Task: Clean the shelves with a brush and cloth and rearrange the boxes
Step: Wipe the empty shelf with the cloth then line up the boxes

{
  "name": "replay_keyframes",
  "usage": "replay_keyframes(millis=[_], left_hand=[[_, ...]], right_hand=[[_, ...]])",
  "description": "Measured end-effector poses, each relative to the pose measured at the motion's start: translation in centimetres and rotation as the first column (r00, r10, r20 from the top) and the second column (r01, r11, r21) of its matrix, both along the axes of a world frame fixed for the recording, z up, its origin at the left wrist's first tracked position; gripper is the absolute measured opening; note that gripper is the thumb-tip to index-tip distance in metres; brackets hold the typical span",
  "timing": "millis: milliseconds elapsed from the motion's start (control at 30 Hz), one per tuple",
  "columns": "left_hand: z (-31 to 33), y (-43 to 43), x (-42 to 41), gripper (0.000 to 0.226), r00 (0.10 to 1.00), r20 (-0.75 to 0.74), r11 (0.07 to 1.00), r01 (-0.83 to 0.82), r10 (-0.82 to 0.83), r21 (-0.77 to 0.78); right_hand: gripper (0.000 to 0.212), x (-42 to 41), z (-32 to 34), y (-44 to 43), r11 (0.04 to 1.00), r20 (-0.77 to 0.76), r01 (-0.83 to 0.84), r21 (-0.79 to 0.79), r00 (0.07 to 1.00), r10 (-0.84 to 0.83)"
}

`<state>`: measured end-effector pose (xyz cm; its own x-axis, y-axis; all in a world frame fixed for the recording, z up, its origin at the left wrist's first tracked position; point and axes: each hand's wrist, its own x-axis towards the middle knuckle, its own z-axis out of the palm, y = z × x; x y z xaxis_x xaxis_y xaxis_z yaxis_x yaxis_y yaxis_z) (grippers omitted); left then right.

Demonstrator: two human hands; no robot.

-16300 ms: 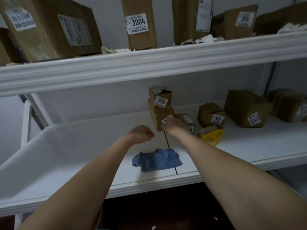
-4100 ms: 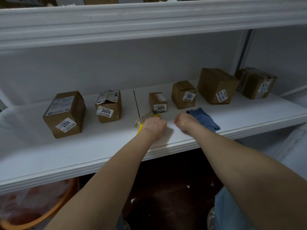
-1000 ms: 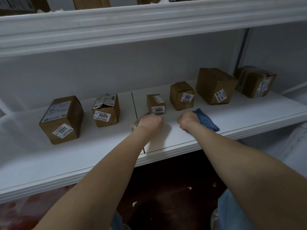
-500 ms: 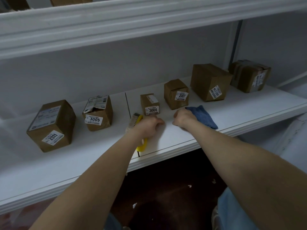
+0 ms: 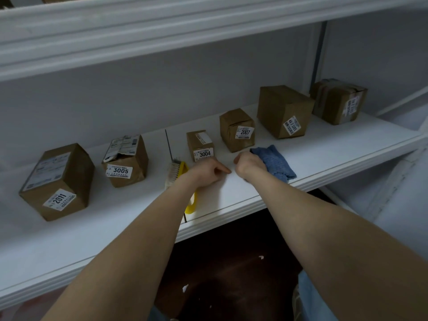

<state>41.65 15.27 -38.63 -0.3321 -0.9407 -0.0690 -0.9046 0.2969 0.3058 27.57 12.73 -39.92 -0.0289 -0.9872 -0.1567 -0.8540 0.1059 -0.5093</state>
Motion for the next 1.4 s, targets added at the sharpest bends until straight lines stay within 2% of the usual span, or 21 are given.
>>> replay_keyframes(millis=[233,567,700,800,867,1000,1033,1100,1233,1400], left_hand=[[-0.2,-0.5,0.6,0.030,0.996,-0.089,0.999,-0.011,0.014,0.036],[0.0,-1.2,0.4,0.026,0.993,-0.120,0.997,0.002,0.007,0.079],[-0.3,-1.5,-0.1,0.021,0.997,-0.077,0.998,-0.005,0.010,0.056],[-0.1,-1.7,-0.4,0.018,1.000,-0.005,0.995,0.016,-0.016,0.096],[0.1,-1.6,-0.2,0.021,1.000,0.025,0.995,-0.002,-0.001,0.102],[0.4,-1.2,0.7,0.040,0.993,-0.082,0.991,-0.081,0.090,0.106],[0.4,-1.2,0.6,0.041,0.996,-0.048,0.994,-0.069,0.073,0.082],[0.0,-1.0,0.2,0.039,0.999,0.010,0.998,-0.054,0.054,0.027],[-0.6,-0.8,-0.5,0.026,0.996,-0.044,0.996,-0.084,0.083,-0.026],[0.0,-1.2,-0.6,0.019,0.993,-0.068,0.995,-0.099,0.097,-0.020]], right_hand=[[0.046,-0.2,0.3,0.2,1.000,0.011,-0.029,0.013,1.000,0.029],[0.048,-0.1,0.5,0.3,0.999,0.004,-0.025,0.036,1.000,0.025],[0.049,-0.2,0.5,0.2,0.999,0.010,-0.020,0.042,1.000,0.019],[0.050,-0.2,0.5,0.1,0.999,0.012,-0.023,0.045,1.000,0.022],[0.049,-0.2,0.4,0.0,0.999,0.014,-0.021,0.041,1.000,0.021],[0.046,-0.1,0.5,0.1,0.999,0.009,-0.011,0.041,1.000,0.010],[0.046,-0.1,0.5,0.3,0.999,0.011,-0.007,0.048,1.000,0.006],[0.045,-0.1,0.6,0.4,0.998,0.019,-0.011,0.061,1.000,0.010],[0.039,-0.3,0.5,0.7,0.997,0.022,-0.022,0.074,1.000,0.020],[0.038,0.0,0.4,0.5,0.996,0.018,-0.009,0.086,1.000,0.008]])
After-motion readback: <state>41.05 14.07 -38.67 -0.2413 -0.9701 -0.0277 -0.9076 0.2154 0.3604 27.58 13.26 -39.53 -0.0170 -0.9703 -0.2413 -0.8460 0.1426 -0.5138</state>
